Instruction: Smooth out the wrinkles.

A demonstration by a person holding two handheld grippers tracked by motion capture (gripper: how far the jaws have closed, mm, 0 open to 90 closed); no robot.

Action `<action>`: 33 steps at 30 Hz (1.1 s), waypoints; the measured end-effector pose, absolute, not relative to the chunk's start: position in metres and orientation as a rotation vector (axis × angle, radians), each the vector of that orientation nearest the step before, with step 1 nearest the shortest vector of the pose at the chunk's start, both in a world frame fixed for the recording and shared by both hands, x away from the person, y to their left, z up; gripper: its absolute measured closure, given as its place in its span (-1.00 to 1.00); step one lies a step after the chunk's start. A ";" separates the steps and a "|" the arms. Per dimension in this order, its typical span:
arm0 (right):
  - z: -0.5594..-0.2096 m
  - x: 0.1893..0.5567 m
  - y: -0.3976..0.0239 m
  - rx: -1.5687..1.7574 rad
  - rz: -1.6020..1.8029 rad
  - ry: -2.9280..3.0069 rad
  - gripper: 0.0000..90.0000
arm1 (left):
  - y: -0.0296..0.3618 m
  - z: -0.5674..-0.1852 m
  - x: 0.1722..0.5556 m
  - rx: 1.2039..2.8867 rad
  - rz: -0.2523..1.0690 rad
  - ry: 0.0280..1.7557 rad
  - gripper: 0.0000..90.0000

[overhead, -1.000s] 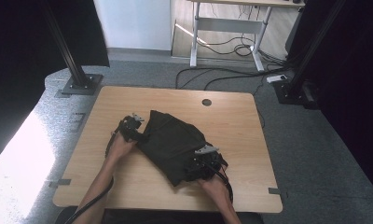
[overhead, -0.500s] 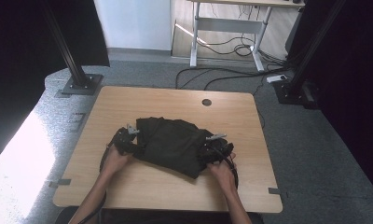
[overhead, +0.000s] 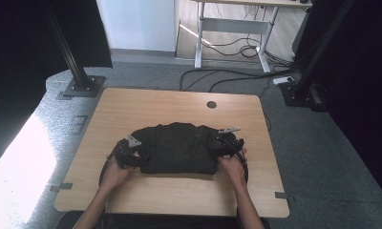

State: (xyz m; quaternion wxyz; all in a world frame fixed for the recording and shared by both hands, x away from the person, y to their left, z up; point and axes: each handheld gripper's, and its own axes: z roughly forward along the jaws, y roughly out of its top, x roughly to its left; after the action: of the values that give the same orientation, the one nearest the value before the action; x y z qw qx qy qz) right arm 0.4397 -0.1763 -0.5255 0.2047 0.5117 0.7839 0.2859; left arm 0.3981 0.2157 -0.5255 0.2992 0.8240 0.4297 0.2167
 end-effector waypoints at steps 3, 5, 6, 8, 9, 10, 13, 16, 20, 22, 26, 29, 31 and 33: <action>-0.513 0.433 -0.181 1.396 0.861 2.174 -0.85 | 0.224 -0.518 0.401 2.174 0.570 1.154 -0.83; -0.507 0.428 -0.182 1.374 0.878 2.188 -0.83 | 0.226 -0.517 0.400 2.179 0.583 1.160 -0.85; -0.506 0.426 -0.183 1.359 0.880 2.196 -0.82 | 0.228 -0.516 0.398 2.172 0.583 1.161 -0.86; -0.503 0.419 -0.183 1.334 0.890 2.212 -0.82 | 0.232 -0.516 0.393 2.157 0.571 1.164 -0.86; -0.502 0.415 -0.184 1.325 0.894 2.215 -0.81 | 0.234 -0.515 0.391 2.151 0.567 1.165 -0.87; -0.501 0.412 -0.186 1.317 0.903 2.219 -0.81 | 0.235 -0.515 0.388 2.149 0.564 1.161 -0.88; -0.499 0.404 -0.191 1.312 0.919 2.211 -0.81 | 0.240 -0.515 0.383 2.147 0.568 1.158 -0.91; -0.496 0.400 -0.195 1.315 0.938 2.202 -0.80 | 0.243 -0.513 0.382 2.139 0.575 1.157 -0.91; -0.491 0.406 -0.186 1.313 1.001 2.196 -0.74 | 0.239 -0.510 0.384 2.128 0.591 1.149 -0.90; -0.488 0.411 -0.174 1.300 1.033 2.215 -0.73 | 0.235 -0.508 0.385 2.131 0.591 1.131 -0.90; -0.483 0.428 -0.143 1.275 1.084 2.260 -0.66 | 0.228 -0.509 0.385 2.147 0.601 1.112 -0.92; -0.482 0.441 -0.127 1.277 1.081 2.264 -0.44 | 0.228 -0.513 0.384 2.146 0.592 1.114 -0.92; -0.482 0.449 -0.120 1.285 1.071 2.265 -0.31 | 0.229 -0.517 0.384 2.145 0.587 1.123 -0.92; -0.484 0.456 -0.113 1.293 1.019 2.260 -0.22 | 0.230 -0.520 0.385 2.148 0.583 1.129 -0.92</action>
State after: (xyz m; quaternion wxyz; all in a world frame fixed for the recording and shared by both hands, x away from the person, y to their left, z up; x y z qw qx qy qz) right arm 0.4562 -0.1134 -0.4837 0.1718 0.4555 0.7963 0.3590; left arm 0.3851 0.2296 -0.5195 0.3174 0.8162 0.4290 0.2214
